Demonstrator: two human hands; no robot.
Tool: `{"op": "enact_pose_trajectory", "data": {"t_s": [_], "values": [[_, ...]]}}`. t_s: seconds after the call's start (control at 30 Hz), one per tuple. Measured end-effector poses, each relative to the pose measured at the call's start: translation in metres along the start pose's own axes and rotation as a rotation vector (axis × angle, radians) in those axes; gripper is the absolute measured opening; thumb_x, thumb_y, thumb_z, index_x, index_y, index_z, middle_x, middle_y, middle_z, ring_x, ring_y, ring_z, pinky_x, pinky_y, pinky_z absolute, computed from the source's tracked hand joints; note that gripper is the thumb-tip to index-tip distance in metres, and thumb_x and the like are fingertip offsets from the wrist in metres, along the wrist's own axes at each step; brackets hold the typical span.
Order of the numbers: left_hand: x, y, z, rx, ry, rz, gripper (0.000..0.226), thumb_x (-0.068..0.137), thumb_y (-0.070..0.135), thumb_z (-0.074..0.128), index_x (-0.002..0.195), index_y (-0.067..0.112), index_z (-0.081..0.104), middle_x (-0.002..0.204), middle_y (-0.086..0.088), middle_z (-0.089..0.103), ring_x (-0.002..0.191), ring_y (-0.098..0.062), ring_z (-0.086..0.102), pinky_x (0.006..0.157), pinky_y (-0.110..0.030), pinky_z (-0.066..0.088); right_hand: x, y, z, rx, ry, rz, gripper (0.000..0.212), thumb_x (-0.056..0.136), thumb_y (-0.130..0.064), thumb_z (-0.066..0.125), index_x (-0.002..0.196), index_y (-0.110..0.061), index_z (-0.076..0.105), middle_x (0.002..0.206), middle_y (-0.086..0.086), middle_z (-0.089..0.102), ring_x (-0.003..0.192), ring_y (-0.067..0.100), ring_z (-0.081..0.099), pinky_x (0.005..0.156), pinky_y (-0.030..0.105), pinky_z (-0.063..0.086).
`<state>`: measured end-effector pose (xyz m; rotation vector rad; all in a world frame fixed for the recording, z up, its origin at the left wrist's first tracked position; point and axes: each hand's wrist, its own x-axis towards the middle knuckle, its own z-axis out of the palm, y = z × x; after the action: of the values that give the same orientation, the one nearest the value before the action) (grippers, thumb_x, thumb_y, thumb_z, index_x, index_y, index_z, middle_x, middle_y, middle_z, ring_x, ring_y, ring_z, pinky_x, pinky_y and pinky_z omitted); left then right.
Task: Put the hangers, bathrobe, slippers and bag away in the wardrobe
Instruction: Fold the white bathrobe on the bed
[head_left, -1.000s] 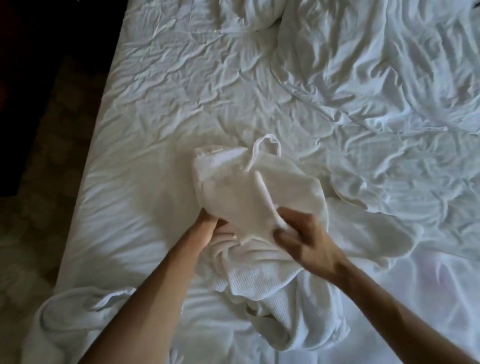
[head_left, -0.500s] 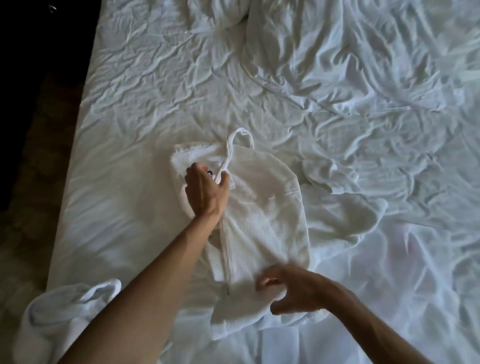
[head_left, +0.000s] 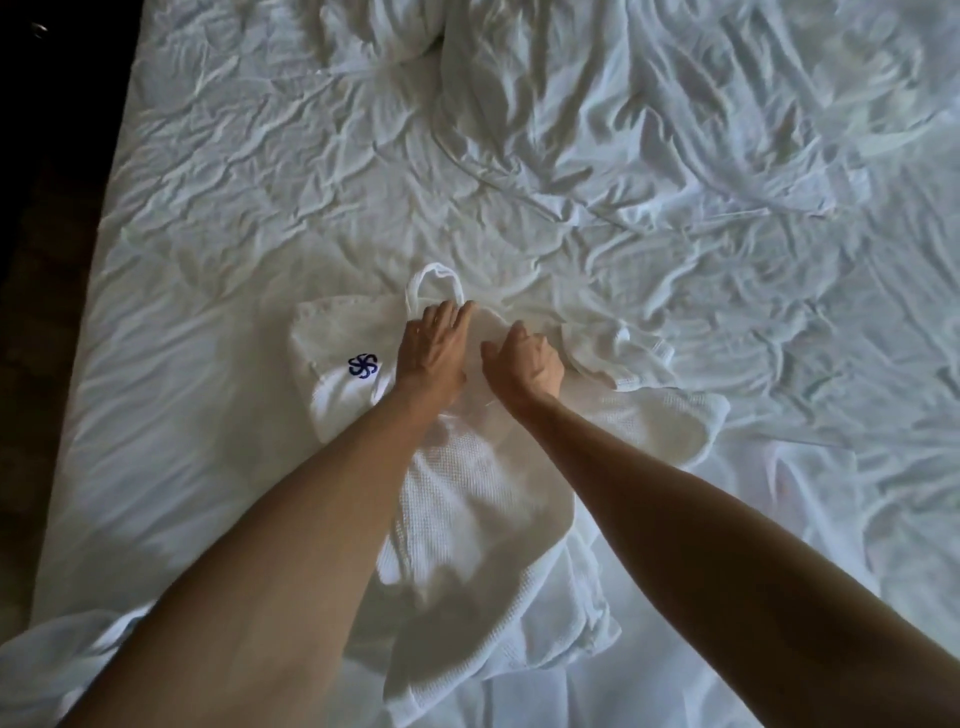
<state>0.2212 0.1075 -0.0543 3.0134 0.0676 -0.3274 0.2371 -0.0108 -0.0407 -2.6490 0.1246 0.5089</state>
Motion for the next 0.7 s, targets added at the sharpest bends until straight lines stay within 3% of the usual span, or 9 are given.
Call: {"op": "enact_pose_trajectory", "data": {"t_s": [0.1,0.2,0.27,0.33,0.37,0.47,0.53,0.63,0.7], "values": [[0.020,-0.002,-0.006,-0.103,-0.012,0.262,0.094,0.070,-0.002,0.073,0.153,0.020,0.034,0.151,-0.004,0.041,0.140,-0.026,0.037,0.111,-0.040,0.034,-0.003,-0.002,0.005,0.053,0.018,-0.100,0.026,0.096,-0.030,0.050,0.108,-0.010,0.062,0.103,0.015,0.070,0.095,0.038,0.066,0.072,0.037,0.044],[0.031,0.000,-0.002,-0.115,-0.066,0.380,0.079,0.068,0.001,0.073,0.141,0.022,0.052,0.146,-0.003,0.049,0.140,-0.022,0.040,0.115,-0.038,0.031,-0.006,0.001,-0.001,0.048,0.016,-0.202,0.021,0.092,-0.019,0.052,0.100,-0.011,0.070,0.097,0.013,0.072,0.087,0.036,0.068,0.065,0.032,0.040],[0.030,0.001,-0.003,-0.137,-0.060,0.416,0.054,0.067,0.007,0.076,0.117,0.022,0.065,0.124,-0.002,0.064,0.122,-0.022,0.055,0.108,-0.037,0.039,-0.010,0.009,-0.009,0.057,0.024,-0.265,0.021,0.092,-0.024,0.056,0.097,-0.012,0.072,0.092,0.010,0.073,0.081,0.033,0.068,0.063,0.030,0.039],[0.025,0.002,-0.011,-0.109,-0.066,0.451,0.025,0.072,0.016,0.074,0.092,0.026,0.063,0.097,0.002,0.068,0.099,-0.022,0.064,0.093,-0.035,0.046,-0.021,0.024,-0.014,0.078,0.067,-0.379,0.020,0.091,-0.031,0.060,0.093,-0.014,0.069,0.084,0.009,0.071,0.071,0.031,0.066,0.058,0.031,0.041],[0.023,0.002,-0.016,-0.087,-0.110,0.428,0.019,0.076,0.018,0.070,0.088,0.029,0.062,0.094,0.003,0.068,0.096,-0.022,0.065,0.088,-0.034,0.047,-0.031,0.034,-0.016,0.082,0.090,-0.458,0.019,0.090,-0.033,0.062,0.087,-0.015,0.065,0.077,0.006,0.069,0.064,0.031,0.063,0.054,0.032,0.039],[0.020,0.003,-0.026,-0.026,-0.403,0.252,0.045,0.083,0.010,0.060,0.122,0.032,0.065,0.129,0.004,0.064,0.120,-0.022,0.060,0.099,-0.033,0.047,-0.078,0.076,-0.014,0.096,0.119,-0.591,0.033,0.090,-0.036,0.062,0.066,-0.016,0.051,0.059,0.002,0.055,0.048,0.027,0.052,0.049,0.027,0.026],[0.022,0.012,-0.036,0.021,-0.491,0.255,0.063,0.084,0.006,0.062,0.142,0.029,0.053,0.145,0.003,0.053,0.130,-0.021,0.053,0.104,-0.033,0.044,-0.113,0.104,-0.011,0.109,0.120,-0.601,0.037,0.091,-0.041,0.057,0.063,-0.022,0.042,0.057,-0.002,0.049,0.045,0.023,0.048,0.048,0.024,0.023],[0.025,0.054,-0.041,-0.022,-0.290,0.432,0.091,0.078,0.012,0.075,0.155,0.023,0.028,0.154,-0.001,0.039,0.135,-0.024,0.047,0.107,-0.039,0.043,-0.151,0.125,-0.007,0.147,0.137,-0.552,0.040,0.090,-0.041,0.060,0.069,-0.029,0.027,0.058,-0.006,0.041,0.045,0.017,0.043,0.048,0.022,0.023],[0.023,0.091,-0.031,-0.050,-0.237,0.529,0.104,0.074,0.038,0.082,0.158,0.023,0.022,0.159,-0.001,0.033,0.138,-0.024,0.043,0.111,-0.042,0.040,-0.161,0.127,-0.006,0.148,0.170,-0.533,0.045,0.088,-0.038,0.065,0.071,-0.029,0.024,0.058,-0.007,0.035,0.045,0.015,0.038,0.047,0.022,0.021]]}}
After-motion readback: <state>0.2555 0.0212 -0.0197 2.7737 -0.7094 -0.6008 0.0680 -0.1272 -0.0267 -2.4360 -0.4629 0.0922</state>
